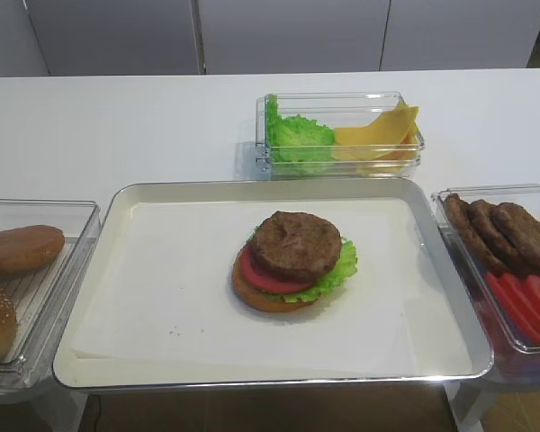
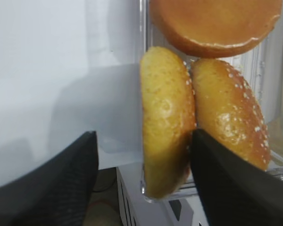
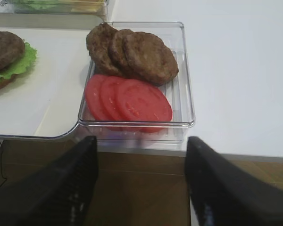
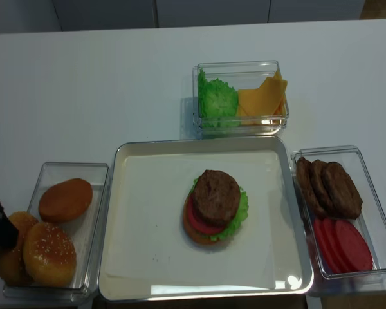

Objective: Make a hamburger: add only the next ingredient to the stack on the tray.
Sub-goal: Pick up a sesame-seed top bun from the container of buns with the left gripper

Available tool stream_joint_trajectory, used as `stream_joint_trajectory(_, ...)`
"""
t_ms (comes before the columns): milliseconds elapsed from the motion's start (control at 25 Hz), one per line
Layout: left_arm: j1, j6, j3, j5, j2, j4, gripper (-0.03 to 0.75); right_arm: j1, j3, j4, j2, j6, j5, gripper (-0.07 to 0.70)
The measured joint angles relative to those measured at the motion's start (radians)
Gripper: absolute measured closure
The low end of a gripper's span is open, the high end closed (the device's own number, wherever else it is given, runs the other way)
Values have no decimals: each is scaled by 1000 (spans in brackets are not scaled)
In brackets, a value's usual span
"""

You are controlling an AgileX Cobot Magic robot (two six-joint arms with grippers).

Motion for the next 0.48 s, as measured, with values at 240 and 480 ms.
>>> stream_joint_trajectory(240, 0, 18, 0, 0, 1, -27, 294, 0, 0, 0, 0, 0, 0, 179)
stream_joint_trajectory(480, 0, 18, 0, 0, 1, -35, 393, 0, 0, 0, 0, 0, 0, 179)
